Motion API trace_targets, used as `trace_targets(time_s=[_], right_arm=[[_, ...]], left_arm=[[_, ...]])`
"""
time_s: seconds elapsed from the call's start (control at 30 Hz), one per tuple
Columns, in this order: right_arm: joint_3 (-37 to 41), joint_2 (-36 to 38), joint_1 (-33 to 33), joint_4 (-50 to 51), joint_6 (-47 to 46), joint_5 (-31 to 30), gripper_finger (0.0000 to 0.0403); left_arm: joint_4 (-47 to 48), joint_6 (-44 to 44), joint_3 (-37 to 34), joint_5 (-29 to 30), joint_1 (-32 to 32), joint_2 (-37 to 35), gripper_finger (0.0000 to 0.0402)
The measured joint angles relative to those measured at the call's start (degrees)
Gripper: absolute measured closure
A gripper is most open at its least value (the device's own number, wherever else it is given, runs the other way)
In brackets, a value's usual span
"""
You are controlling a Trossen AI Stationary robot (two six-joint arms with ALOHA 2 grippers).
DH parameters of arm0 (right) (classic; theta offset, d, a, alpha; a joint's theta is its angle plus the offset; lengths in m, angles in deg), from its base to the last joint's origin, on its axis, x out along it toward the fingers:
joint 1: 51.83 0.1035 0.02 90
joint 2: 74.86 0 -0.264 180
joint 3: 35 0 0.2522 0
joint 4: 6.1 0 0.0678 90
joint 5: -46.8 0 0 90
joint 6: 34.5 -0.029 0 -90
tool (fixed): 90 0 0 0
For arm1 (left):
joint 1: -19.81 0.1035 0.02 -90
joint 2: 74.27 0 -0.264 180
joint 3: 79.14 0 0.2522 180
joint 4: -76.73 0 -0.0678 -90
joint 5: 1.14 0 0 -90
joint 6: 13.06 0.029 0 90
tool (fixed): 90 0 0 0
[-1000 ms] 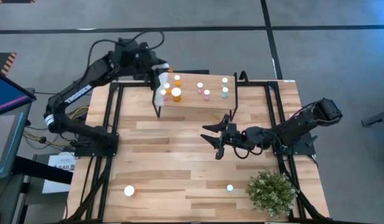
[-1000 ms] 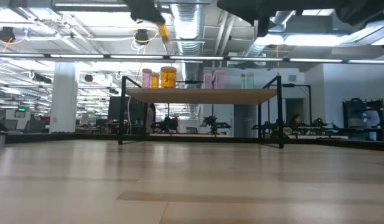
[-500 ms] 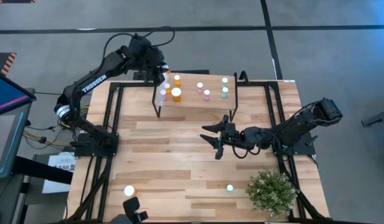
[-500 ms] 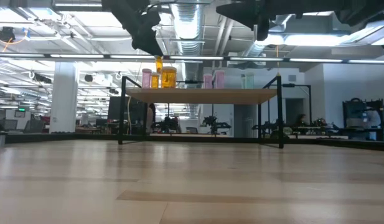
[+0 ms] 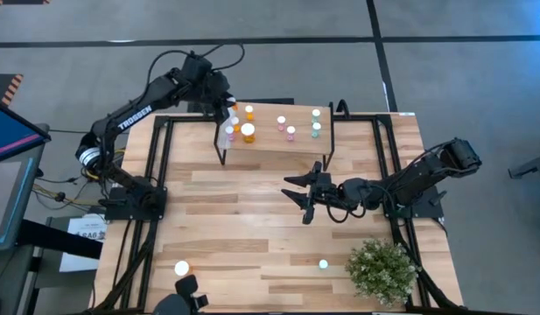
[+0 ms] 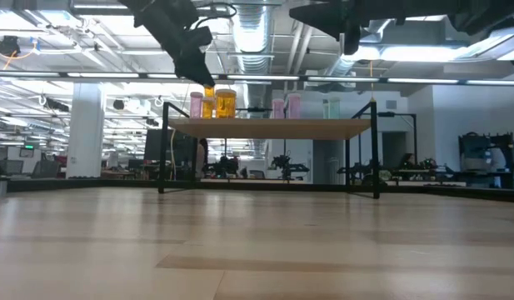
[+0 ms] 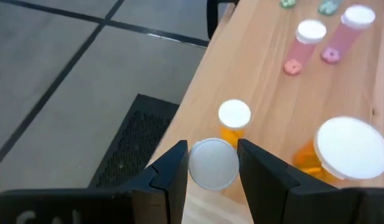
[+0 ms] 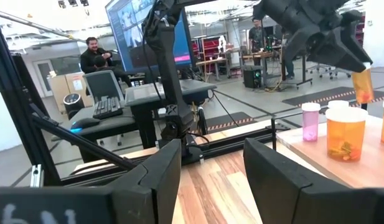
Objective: Pick and place medicine bottles onto shelf by color
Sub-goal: Adjust the small orange pill bottle on the shelf
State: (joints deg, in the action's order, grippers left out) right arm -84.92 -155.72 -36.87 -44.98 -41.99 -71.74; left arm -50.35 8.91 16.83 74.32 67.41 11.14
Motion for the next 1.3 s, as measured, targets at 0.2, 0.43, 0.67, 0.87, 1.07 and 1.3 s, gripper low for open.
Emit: trace_targets(time_s=[0.2,0.43,0.67,0.87,1.07,1.3], right_arm=[[0.0,0.0,0.0,0.3,0.0,0.0,0.0204],[0.0,0.0,0.0,0.3,0.0,0.0,0.0207],[0.0,0.0,0.0,0.4,-0.1,0.0,0.0204],[0.0,0.0,0.0,0.5,-1.4,0.2,0.0206],[0.0,0.0,-0.1,0.9,-1.5,0.3,0.0204],[0.0,0.0,-0.4,0.8,-1.6,0.2,0.0207]], left_arm=[[-1.6,0.1,-2.1,0.4,0.4,0.0,0.0282],[-1.2,1.3,-2.1,1.2,0.3,0.0,0.0282],[-1.2,1.3,-2.4,1.2,0.3,0.0,0.0282],[-3.3,2.4,-6.5,-0.2,0.6,0.0,0.0282],[-3.7,2.9,-7.2,1.4,0.6,0.0,0.0282],[-4.2,3.5,-7.2,1.5,0.6,0.0,0.0282]])
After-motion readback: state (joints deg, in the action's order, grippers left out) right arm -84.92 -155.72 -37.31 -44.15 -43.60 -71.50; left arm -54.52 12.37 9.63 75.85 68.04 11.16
